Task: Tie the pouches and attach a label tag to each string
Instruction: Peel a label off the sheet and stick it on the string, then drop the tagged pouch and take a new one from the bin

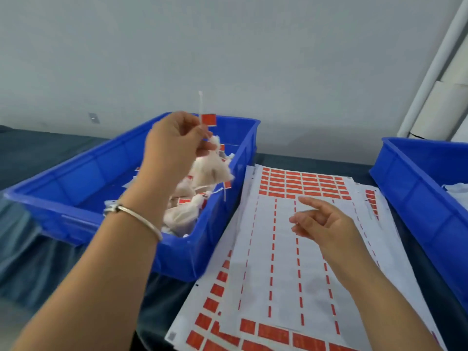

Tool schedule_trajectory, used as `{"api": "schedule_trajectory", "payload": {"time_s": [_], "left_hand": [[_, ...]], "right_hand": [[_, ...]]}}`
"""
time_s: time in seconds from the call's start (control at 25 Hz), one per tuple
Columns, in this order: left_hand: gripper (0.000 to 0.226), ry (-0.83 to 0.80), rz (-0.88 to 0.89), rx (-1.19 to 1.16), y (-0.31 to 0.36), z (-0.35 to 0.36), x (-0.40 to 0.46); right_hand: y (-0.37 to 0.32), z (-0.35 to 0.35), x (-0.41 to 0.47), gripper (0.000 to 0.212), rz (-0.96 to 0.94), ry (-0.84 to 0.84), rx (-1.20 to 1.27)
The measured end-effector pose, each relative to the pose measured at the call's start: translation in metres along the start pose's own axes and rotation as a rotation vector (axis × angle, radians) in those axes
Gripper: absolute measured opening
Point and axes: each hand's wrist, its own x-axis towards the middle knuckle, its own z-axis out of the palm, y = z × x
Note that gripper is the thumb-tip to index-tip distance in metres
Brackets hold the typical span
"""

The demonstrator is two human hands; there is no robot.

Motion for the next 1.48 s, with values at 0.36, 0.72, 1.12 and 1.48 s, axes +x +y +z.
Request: {"api": "schedule_trajectory", "payload": {"time_s": [0.36,0.72,1.12,1.48], "left_hand": [[0.035,0.015,-0.152,1.111,-0.065,-0.091,0.061],[0.034,-0.163,-0.156,0.951,-0.055,-0.037,0.037],[0.021,-0.779,0.019,0.501,-0.023,0.168,-0.058],[0.054,-0.973,0.259,0.899,-0.126,0.233,-0.130]], "right_hand": [[0.011,0.021,-0.010,0.018,0.067,-0.075,-0.044],[0.009,-0.001,-0.011,0.022,0.088,-0.099,-0.136],[-0.053,-0.116,0.008,0.026,-0.022,0.231,-0.238],[0.007,-0.298,0.036,0.026,0.477,0.290,-0.854]]}}
